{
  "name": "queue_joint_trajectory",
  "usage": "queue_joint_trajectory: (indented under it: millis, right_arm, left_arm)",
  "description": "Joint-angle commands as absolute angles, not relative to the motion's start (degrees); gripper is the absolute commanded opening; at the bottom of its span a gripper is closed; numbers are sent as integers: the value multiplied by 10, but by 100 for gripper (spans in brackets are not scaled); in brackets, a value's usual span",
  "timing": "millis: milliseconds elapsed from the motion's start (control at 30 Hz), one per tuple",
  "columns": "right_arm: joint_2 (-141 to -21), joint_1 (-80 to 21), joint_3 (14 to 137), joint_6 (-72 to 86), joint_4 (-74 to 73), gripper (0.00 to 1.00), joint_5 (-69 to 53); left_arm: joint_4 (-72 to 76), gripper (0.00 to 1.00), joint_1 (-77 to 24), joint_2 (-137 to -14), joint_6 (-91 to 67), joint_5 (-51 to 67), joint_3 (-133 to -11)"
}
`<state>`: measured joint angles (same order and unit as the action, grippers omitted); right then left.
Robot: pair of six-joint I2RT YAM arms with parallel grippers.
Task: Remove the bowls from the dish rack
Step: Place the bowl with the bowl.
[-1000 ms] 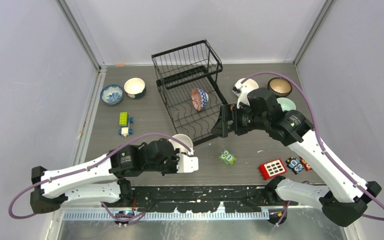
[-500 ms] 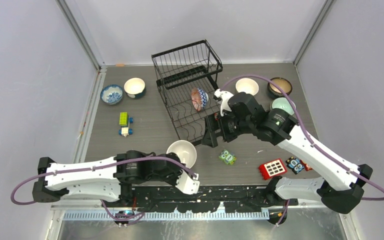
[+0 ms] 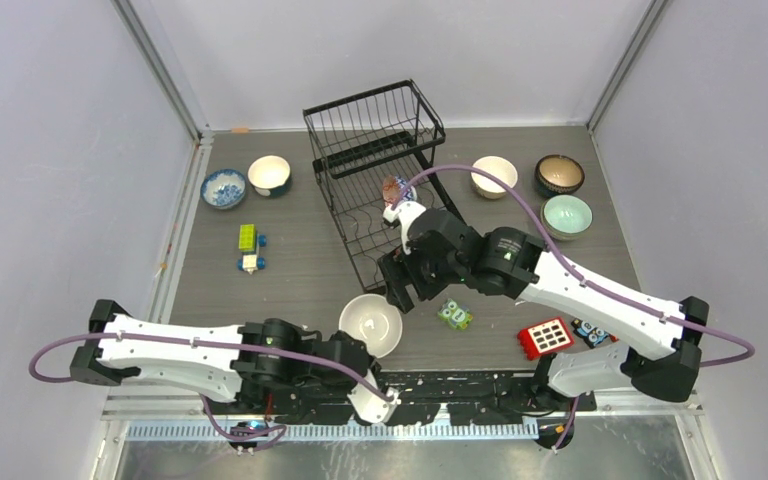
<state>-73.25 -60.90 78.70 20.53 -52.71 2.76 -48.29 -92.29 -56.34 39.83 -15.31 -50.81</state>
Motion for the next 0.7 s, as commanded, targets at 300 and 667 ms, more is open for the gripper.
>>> queue_joint_trajectory:
  millis: [300,667]
  right_arm:
    - [-770,-685,825,178,-489,71,123]
    - [-801,-728,814,178,-478,60,189]
  left_arm:
    - [-439,0,-960,-541,436,-228,-499]
    - [-437,0,-968,-549,421,-224,-508]
